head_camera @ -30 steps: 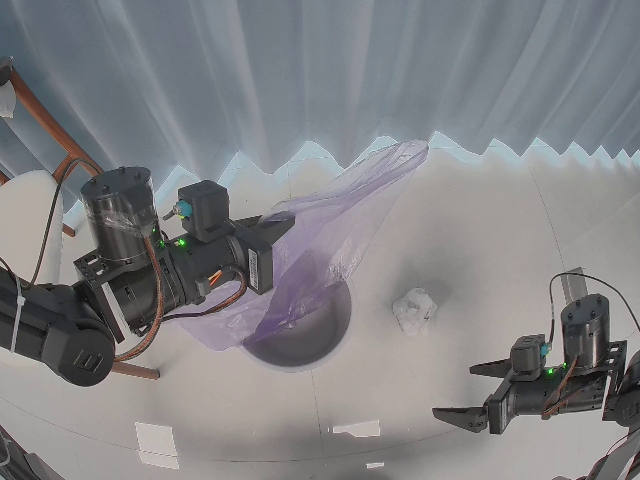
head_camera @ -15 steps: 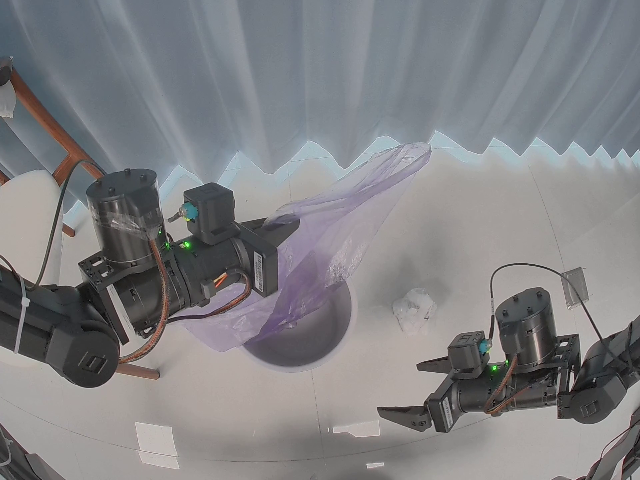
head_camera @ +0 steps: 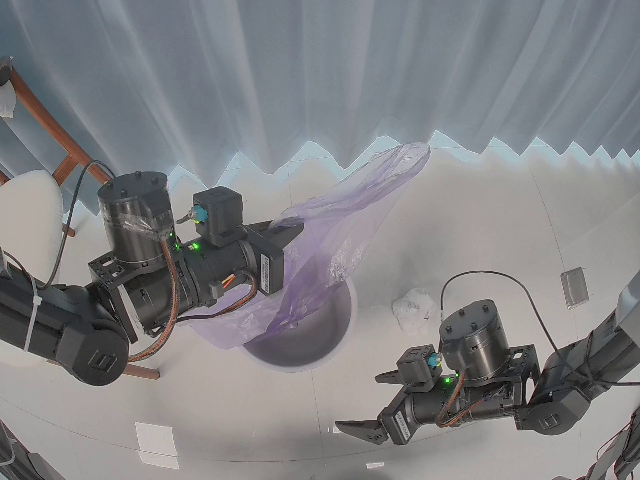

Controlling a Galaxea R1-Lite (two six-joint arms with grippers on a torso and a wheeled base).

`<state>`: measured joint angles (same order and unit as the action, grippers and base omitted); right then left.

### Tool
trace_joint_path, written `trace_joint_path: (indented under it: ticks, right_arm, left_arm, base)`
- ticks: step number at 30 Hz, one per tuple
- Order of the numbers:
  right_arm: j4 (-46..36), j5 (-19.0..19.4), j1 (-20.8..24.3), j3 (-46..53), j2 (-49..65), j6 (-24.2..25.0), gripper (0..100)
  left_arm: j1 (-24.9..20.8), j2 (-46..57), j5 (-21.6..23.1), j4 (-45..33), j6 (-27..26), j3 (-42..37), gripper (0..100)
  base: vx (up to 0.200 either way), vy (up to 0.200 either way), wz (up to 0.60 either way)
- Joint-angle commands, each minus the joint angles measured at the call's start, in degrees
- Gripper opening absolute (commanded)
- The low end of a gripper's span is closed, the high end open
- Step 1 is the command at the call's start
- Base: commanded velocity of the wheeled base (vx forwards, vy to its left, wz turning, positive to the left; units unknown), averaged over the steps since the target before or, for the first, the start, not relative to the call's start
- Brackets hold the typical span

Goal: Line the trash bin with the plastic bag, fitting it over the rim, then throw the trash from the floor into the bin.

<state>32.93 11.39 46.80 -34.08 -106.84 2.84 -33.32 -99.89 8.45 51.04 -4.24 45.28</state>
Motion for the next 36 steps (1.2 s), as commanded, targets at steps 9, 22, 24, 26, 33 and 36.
trace_joint_path:
  ticks: [9,22,24,26,33,36]
  right_arm:
    - [1.35,-1.45,6.37,-8.37,-8.65,4.28,100]
    - [1.97,-2.60,10.59,-14.43,-14.71,7.09,100]
    - [1.97,-3.04,11.30,-15.57,-15.86,7.79,100]
    - [2.05,-3.39,11.91,-16.89,-17.00,8.85,0]
    - [2.05,-4.27,14.99,-20.76,-20.16,11.22,0]
    - [2.05,-6.29,16.48,-22.60,-21.75,13.42,0]
  left_arm:
    - [0.01,-1.27,-0.01,0.02,-0.15,0.60,0]
    - [0.01,-1.36,-0.01,0.20,-0.06,0.60,0]
    - [0.01,-1.27,-0.01,0.20,-0.06,0.60,0]
    - [0.01,-1.27,-0.01,0.20,-0.15,0.60,0]
    - [0.01,-1.27,-0.01,0.20,-0.06,0.60,0]
    - [0.01,-1.18,-0.01,0.20,-0.06,0.60,0]
  base:
    - [0.000,0.000,0.00]
    - [0.000,0.000,0.00]
    - [0.000,0.000,0.00]
    - [0.000,0.000,0.00]
    - [0.000,0.000,0.00]
    - [0.000,0.000,0.00]
